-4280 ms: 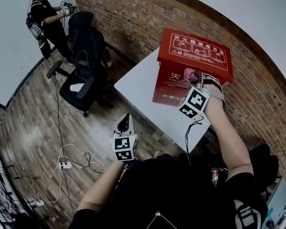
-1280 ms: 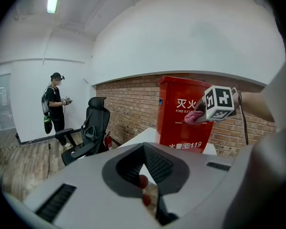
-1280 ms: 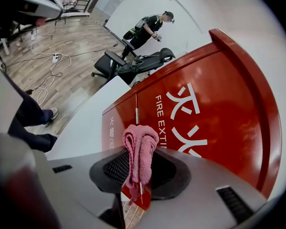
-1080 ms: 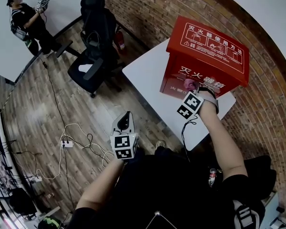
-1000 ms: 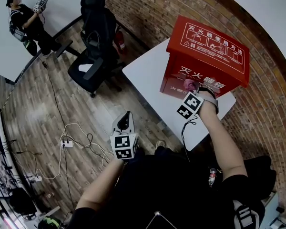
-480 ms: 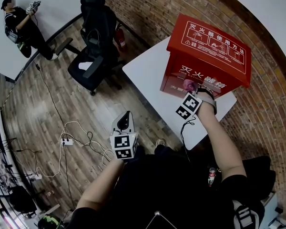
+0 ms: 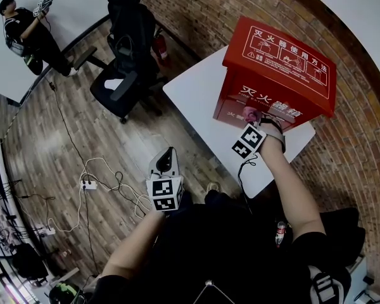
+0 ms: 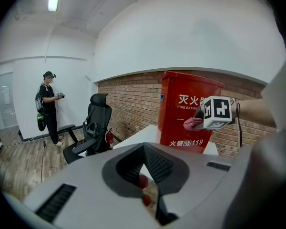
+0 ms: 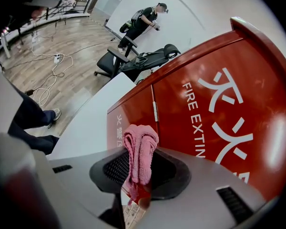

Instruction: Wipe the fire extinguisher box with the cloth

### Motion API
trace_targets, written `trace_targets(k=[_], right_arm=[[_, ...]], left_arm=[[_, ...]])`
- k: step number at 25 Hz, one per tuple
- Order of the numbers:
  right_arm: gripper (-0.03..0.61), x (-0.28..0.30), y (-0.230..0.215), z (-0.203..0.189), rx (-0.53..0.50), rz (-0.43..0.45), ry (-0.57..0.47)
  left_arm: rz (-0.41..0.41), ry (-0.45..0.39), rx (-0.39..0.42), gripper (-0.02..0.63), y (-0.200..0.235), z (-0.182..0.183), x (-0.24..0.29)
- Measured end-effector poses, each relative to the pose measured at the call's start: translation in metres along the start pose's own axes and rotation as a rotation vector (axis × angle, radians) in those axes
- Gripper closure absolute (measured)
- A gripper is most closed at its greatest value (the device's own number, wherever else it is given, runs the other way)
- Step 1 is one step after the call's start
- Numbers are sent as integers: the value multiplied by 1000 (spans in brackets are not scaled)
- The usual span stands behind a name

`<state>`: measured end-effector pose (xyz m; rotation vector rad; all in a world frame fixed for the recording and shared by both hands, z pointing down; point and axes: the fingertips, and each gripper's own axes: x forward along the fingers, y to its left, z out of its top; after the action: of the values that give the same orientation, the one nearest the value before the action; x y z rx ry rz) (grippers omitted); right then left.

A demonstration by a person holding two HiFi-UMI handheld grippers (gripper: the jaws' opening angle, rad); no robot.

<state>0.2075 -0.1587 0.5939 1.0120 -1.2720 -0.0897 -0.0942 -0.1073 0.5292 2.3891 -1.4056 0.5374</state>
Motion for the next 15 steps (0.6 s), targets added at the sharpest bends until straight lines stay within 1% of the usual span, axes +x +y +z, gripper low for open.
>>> trace_targets(k=[15], right_arm=[[472,20,18,-1,30,44,-9]], left_arm=[[20,16,-1,586,4,-5,1]])
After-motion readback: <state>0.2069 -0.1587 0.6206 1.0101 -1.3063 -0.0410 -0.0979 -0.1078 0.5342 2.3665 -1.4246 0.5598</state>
